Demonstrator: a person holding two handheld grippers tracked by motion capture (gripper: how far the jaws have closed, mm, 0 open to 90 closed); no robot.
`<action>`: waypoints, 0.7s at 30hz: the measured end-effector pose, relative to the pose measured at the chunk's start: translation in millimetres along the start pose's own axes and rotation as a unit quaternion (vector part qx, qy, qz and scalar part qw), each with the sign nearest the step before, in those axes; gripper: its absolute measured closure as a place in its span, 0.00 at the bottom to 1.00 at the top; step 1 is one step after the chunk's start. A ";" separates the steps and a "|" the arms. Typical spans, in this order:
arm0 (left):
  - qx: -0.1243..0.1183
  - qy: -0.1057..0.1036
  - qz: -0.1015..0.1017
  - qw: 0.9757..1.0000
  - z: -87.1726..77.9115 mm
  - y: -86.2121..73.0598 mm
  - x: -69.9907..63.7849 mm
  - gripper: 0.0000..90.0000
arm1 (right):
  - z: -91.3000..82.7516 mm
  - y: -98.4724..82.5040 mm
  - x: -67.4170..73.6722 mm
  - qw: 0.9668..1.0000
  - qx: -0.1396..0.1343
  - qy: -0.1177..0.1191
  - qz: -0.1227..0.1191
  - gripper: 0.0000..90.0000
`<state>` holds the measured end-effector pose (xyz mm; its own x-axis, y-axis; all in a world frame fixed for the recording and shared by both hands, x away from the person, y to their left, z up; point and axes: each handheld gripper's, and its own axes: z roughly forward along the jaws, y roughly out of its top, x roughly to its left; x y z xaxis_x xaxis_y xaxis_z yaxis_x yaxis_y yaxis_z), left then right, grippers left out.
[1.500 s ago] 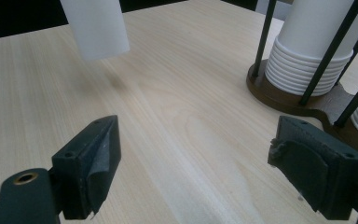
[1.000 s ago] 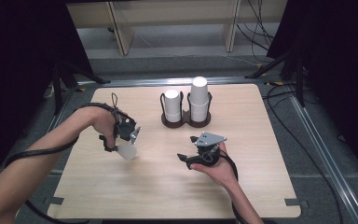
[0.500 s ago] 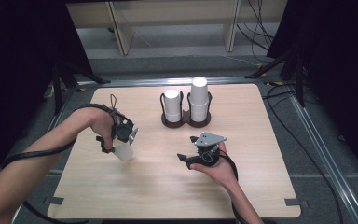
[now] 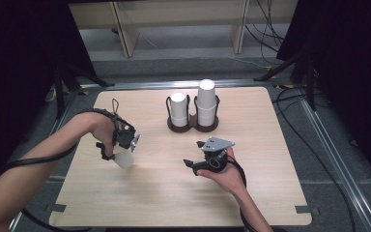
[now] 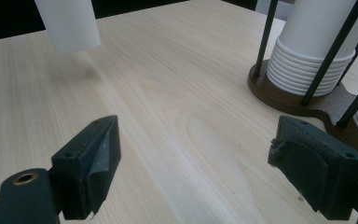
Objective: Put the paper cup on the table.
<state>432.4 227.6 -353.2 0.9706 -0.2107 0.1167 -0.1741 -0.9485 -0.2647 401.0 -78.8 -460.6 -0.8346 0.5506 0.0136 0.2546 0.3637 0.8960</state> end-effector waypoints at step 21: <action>0.016 -0.023 -0.001 1.000 4.7 -5.4 -6.2 0.35 | 1.5 0.3 0.0 1.000 -0.001 0.002 -0.002 0.18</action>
<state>428.1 235.1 -357.0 0.9777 -0.1963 0.0741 -0.1666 -0.9410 -0.2947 401.8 -77.6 -460.9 -0.8377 0.5461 0.0114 0.2502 0.3651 0.8967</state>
